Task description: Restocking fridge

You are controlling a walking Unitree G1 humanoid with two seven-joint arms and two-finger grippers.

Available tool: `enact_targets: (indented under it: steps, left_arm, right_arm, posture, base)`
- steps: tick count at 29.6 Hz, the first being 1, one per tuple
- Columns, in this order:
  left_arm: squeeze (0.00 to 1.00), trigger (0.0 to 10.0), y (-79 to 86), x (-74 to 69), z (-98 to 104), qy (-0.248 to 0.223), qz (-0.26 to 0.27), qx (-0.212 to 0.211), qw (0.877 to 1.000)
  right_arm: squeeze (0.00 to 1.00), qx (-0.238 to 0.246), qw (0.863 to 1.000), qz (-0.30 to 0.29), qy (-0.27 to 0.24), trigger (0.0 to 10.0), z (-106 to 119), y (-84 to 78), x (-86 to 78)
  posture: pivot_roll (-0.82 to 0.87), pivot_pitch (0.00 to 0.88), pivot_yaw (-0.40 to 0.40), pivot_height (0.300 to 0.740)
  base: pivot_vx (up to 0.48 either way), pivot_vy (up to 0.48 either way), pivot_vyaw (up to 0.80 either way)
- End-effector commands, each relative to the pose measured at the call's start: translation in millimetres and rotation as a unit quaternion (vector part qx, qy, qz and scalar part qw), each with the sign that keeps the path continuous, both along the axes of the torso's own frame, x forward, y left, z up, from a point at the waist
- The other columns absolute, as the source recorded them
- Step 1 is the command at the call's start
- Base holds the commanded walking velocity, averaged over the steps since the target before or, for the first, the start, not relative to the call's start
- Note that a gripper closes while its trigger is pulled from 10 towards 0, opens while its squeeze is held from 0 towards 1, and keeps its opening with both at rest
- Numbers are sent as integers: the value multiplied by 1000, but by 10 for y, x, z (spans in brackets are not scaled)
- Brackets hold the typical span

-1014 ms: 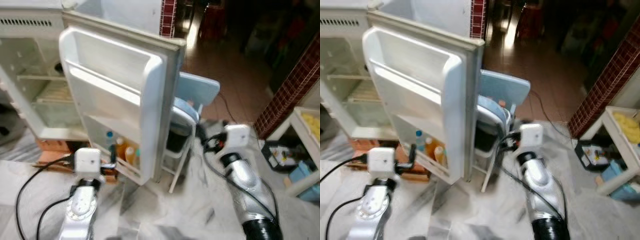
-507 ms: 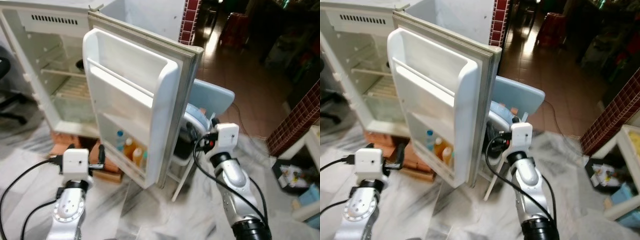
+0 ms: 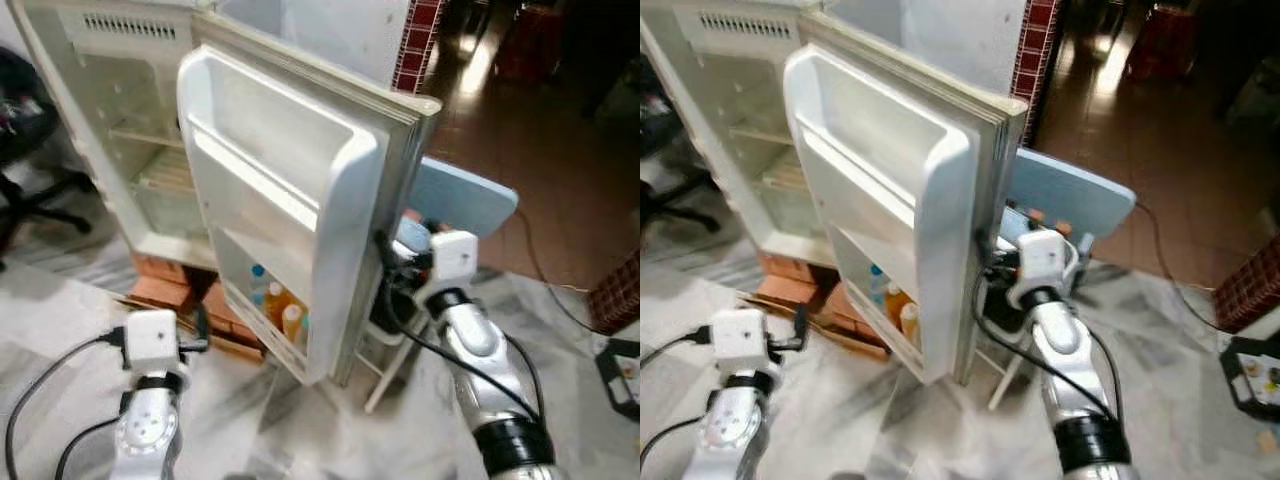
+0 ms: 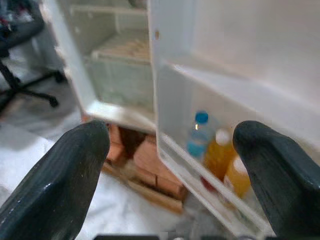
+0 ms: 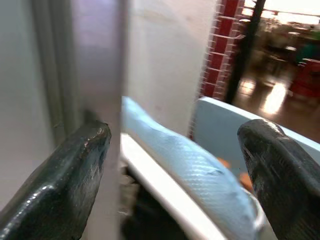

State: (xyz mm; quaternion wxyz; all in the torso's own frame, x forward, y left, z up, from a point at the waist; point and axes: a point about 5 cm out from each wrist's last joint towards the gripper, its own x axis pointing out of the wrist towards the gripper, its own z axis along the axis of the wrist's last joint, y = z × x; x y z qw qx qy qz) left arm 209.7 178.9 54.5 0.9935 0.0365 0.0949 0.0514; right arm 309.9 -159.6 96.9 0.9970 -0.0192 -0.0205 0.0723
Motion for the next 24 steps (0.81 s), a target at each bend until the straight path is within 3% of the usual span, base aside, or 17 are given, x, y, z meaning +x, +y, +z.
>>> enact_targets:
  steps: [1,8,11,13,14,15,17,19,20,21,22,23,24]
  left_arm:
    - [0,10000,63,-17,11,5,7,5,1000]
    - [0,10000,-30,-94,-39,41,-26,-19,999]
    - [0,10000,-88,-133,-72,54,-47,-30,997]
    - [0,10000,-128,-160,-94,64,-63,-35,995]
    - [0,10000,-145,-171,-101,68,-70,-36,995]
    - [0,10000,-156,-181,-104,72,-75,-35,994]
    - [0,10000,-154,-187,-103,74,-72,-32,994]
    - [0,10000,-164,-209,-101,76,-71,-33,994]
    - [0,10000,-164,-209,-101,76,-71,-33,994]
    - [0,10000,-165,-229,-100,78,-70,-33,994]
    - [0,10000,-162,-235,-99,78,-68,-32,994]
    - [0,10000,-147,-258,-98,80,-64,-31,994]
    - [0,10000,-147,-258,-98,80,-64,-31,994]
  right_arm:
    - [0,-4,1000,-5,-4,10000,56,18,72]
    - [0,35,999,-12,23,10000,51,55,222]
    - [0,98,994,44,26,10000,103,211,272]
    - [0,177,977,117,8,10000,244,385,283]
    - [0,222,959,176,-3,10000,348,507,248]
    - [0,272,926,261,-19,10000,492,662,165]
    - [0,324,884,337,-27,10000,641,784,43]
    - [0,369,828,422,-32,10000,805,881,-139]
    - [0,369,828,422,-32,10000,805,881,-139]
    - [0,393,791,469,-31,10000,887,923,-256]
    - [0,401,780,479,-28,10000,902,929,-281]
    - [0,419,749,513,-25,10000,948,919,-380]
    - [0,419,749,513,-25,10000,948,919,-380]
  posture:
    - [133,6,-77,740]
    - [139,12,-80,740]
    - [139,13,-75,740]
    - [141,14,-75,740]
    - [143,13,-75,740]
    - [146,12,-76,740]
    - [149,10,-78,740]
    - [163,11,-84,740]
    - [163,11,-84,740]
    - [171,13,-89,740]
    - [171,13,-89,740]
    - [177,14,-92,740]
    - [177,14,-92,740]
  base:
    - [0,0,0]
    - [0,0,0]
    - [0,0,0]
    - [0,0,0]
    - [0,0,0]
    - [0,0,0]
    - [0,0,0]
    - [0,0,0]
    - [0,0,0]
    - [0,0,0]
    - [0,0,0]
    - [0,0,0]
    - [0,0,0]
